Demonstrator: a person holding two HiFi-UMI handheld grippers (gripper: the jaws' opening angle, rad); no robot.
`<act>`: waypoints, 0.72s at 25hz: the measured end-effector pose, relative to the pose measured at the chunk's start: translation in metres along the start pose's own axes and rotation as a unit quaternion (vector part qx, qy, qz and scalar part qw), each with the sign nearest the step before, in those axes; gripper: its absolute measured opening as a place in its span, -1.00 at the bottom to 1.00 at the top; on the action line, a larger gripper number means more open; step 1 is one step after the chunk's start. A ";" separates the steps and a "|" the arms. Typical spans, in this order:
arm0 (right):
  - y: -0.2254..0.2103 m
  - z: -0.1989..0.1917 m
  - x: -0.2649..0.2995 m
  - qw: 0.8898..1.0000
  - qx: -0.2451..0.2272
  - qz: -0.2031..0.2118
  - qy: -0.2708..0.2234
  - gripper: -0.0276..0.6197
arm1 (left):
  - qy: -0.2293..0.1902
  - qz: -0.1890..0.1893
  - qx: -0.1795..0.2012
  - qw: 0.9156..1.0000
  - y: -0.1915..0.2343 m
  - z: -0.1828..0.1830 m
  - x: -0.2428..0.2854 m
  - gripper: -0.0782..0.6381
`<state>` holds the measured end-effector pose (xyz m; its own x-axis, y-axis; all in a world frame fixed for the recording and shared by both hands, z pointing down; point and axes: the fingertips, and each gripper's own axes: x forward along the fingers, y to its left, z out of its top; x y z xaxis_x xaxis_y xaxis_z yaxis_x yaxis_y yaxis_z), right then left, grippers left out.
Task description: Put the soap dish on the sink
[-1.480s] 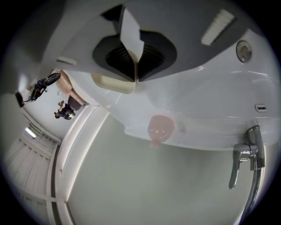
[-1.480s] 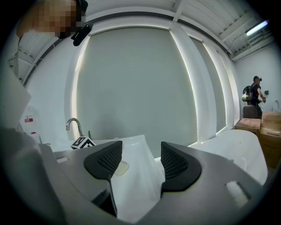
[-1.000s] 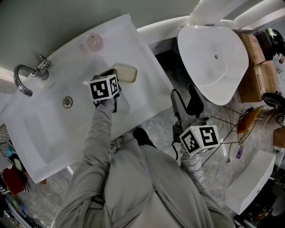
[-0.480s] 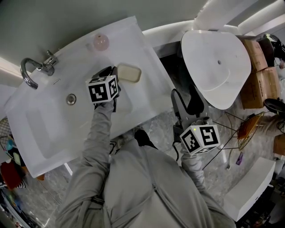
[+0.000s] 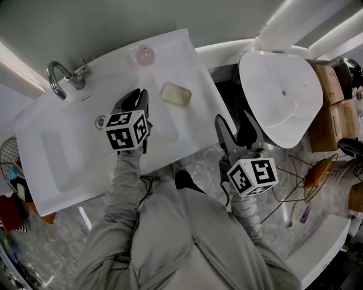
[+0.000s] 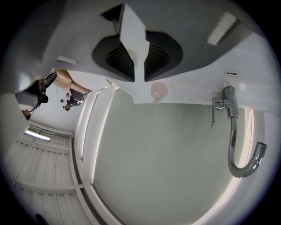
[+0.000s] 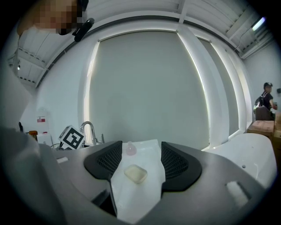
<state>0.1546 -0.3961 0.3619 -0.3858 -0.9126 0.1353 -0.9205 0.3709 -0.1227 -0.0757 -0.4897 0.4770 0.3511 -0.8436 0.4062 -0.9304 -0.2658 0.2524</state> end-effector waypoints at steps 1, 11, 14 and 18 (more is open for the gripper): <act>0.005 0.001 0.000 1.000 -0.001 0.004 0.000 -0.11 | -0.008 0.000 -0.001 1.000 0.001 0.003 -0.009 -0.53; 0.050 0.004 0.003 0.999 -0.003 0.046 -0.007 -0.11 | -0.075 0.017 0.027 0.997 0.009 0.023 -0.101 -0.53; 0.062 0.005 0.005 0.998 -0.003 0.056 -0.012 -0.11 | -0.103 0.010 0.043 0.994 0.008 0.032 -0.130 -0.53; 0.077 0.006 0.005 0.998 -0.004 0.065 -0.015 -0.11 | -0.140 0.002 0.076 0.987 0.002 0.045 -0.168 -0.53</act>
<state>0.0822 -0.3730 0.3470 -0.5006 -0.8611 0.0887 -0.8630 0.4882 -0.1301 -0.1412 -0.3697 0.3695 0.3241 -0.9351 0.1434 -0.9444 -0.3108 0.1078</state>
